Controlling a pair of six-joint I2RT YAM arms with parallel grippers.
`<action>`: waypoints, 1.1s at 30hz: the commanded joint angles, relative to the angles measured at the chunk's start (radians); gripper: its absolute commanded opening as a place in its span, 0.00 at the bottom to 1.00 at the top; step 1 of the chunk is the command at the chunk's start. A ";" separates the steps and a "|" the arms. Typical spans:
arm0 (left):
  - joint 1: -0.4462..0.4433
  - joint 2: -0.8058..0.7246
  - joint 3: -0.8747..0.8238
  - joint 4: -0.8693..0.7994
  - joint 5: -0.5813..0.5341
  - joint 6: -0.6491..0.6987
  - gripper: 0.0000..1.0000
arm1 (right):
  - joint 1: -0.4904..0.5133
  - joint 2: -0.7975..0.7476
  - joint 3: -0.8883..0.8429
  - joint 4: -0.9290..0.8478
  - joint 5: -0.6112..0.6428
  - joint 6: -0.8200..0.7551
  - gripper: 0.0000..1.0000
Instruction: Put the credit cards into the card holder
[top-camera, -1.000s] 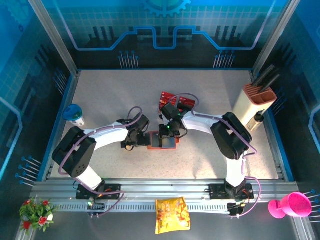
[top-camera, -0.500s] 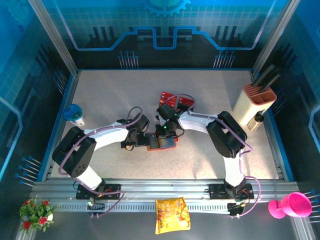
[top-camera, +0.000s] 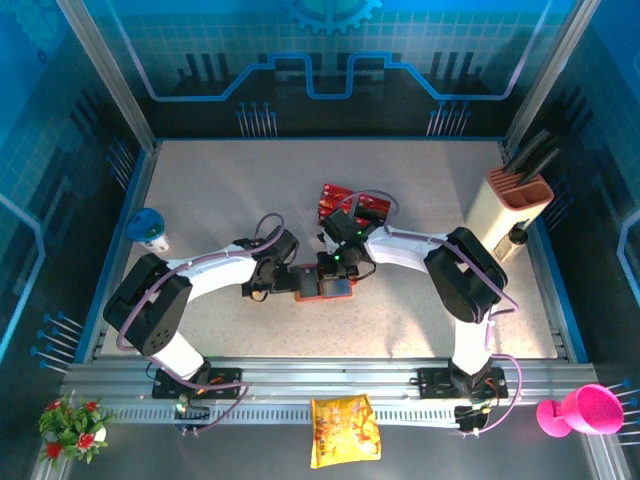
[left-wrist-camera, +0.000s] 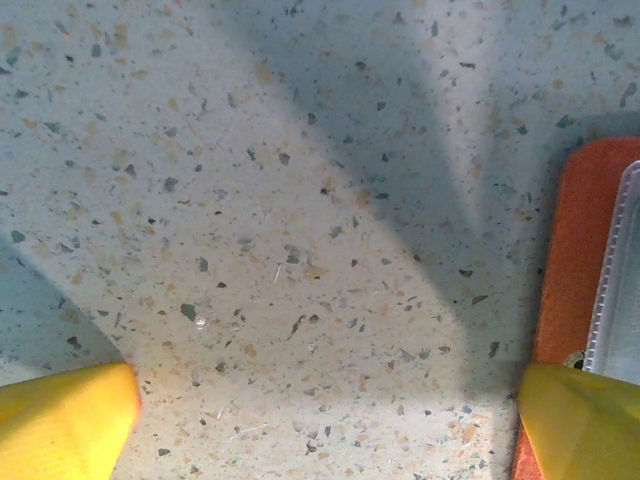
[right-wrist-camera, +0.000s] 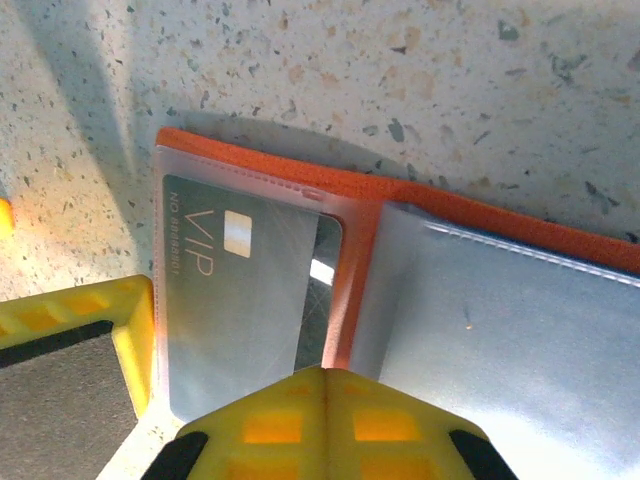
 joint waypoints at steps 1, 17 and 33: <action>0.005 0.028 -0.028 0.095 0.035 0.033 0.99 | 0.008 0.020 -0.005 0.011 -0.022 0.012 0.00; 0.006 0.032 -0.031 0.105 0.039 0.029 0.99 | 0.040 0.068 0.033 0.005 -0.047 0.015 0.00; 0.053 -0.073 -0.001 0.064 0.029 0.031 0.99 | 0.004 -0.016 0.060 -0.044 -0.026 -0.007 0.00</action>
